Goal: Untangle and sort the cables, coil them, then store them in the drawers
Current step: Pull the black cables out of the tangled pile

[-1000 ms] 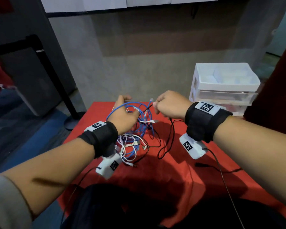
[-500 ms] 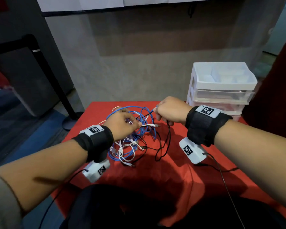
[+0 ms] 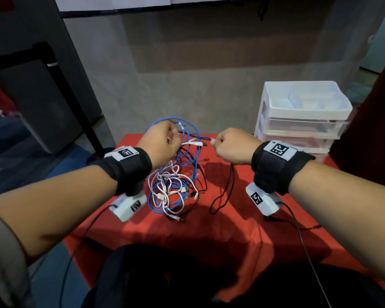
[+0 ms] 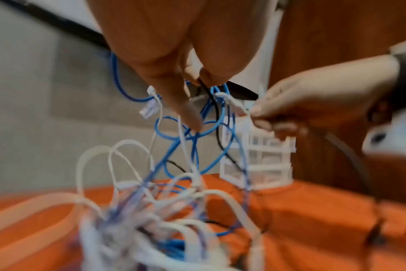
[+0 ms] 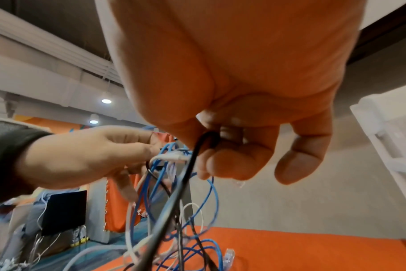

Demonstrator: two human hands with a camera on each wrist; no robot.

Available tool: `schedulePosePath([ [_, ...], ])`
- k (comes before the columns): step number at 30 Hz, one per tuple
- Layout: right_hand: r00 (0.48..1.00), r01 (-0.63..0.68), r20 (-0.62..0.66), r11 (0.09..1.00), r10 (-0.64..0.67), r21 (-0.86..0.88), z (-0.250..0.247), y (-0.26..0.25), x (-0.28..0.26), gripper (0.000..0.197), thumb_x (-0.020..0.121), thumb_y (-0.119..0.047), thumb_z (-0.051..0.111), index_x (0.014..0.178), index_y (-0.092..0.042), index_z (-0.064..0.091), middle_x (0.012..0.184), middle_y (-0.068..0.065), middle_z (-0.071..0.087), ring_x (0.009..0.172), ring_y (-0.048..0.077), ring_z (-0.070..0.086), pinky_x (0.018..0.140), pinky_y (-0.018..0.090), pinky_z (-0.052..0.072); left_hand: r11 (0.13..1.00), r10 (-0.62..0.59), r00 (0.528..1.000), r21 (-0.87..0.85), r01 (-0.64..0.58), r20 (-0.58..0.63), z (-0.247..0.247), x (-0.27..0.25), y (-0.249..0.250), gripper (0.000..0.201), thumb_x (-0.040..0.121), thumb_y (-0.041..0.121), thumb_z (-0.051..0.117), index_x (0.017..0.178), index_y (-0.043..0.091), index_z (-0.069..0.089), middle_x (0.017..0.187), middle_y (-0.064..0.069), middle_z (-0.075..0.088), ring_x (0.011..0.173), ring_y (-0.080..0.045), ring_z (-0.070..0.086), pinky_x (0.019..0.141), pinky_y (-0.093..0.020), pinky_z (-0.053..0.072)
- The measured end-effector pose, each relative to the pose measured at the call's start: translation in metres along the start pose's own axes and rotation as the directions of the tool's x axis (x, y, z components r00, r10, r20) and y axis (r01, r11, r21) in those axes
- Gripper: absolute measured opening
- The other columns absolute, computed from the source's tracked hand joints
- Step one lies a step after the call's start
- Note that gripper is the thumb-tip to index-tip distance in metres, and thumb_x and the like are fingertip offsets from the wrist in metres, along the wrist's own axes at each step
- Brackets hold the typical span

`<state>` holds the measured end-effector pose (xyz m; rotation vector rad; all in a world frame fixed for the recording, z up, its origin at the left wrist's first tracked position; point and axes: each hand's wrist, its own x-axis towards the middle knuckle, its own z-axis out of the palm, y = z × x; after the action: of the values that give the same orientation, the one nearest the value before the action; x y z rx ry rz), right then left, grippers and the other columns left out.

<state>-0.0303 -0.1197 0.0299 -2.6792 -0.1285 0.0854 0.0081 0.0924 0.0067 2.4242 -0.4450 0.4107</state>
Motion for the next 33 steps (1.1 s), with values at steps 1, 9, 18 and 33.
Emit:
schedulePosePath([
  [1,1.0,0.006,-0.019,0.999,-0.007,-0.039,0.0,-0.002,0.0,0.043,0.107,-0.03,0.044,0.066,-0.016,0.048,0.077,0.009,0.054,0.079,0.028,0.05,0.065,0.025,0.031,0.958,0.154,0.988,0.241,-0.154,0.015,-0.006,0.004,-0.004,0.01,0.093,0.022,0.055,0.092,0.012,0.056,0.098,-0.004,0.06,0.068,-0.027,0.065,0.06,-0.034,0.047],
  [9,0.977,0.149,-0.151,0.989,-0.149,-0.009,-0.02,-0.023,0.006,0.039,0.104,-0.03,0.051,0.07,-0.01,0.055,0.062,0.003,0.05,0.069,0.027,0.048,0.051,0.025,0.03,0.832,-0.025,0.987,0.551,-0.069,0.16,-0.027,0.018,-0.011,0.017,0.095,0.031,0.049,0.099,0.014,0.048,0.094,-0.014,0.066,0.077,-0.037,0.057,0.066,-0.035,0.04],
  [18,0.957,0.158,-0.232,0.983,-0.177,-0.097,-0.029,-0.012,0.009,0.04,0.104,-0.031,0.049,0.069,-0.013,0.051,0.062,0.002,0.049,0.059,0.02,0.044,0.05,0.024,0.024,0.752,-0.402,0.915,-0.557,0.352,0.035,-0.019,0.012,-0.004,0.012,0.096,0.006,0.062,0.089,0.01,0.053,0.066,-0.006,0.055,0.042,-0.007,0.055,0.043,-0.023,0.05],
  [33,0.953,0.012,-0.302,0.998,-0.03,-0.061,-0.049,0.03,0.019,0.035,0.102,-0.033,0.049,0.08,-0.01,0.064,0.08,0.012,0.066,0.084,0.036,0.06,0.073,0.034,0.044,0.897,-0.324,0.933,-0.262,0.356,0.159,-0.04,0.005,-0.045,0.019,0.093,0.029,0.07,0.086,0.014,0.059,0.073,-0.005,0.066,0.052,-0.01,0.055,0.055,-0.024,0.05],
])
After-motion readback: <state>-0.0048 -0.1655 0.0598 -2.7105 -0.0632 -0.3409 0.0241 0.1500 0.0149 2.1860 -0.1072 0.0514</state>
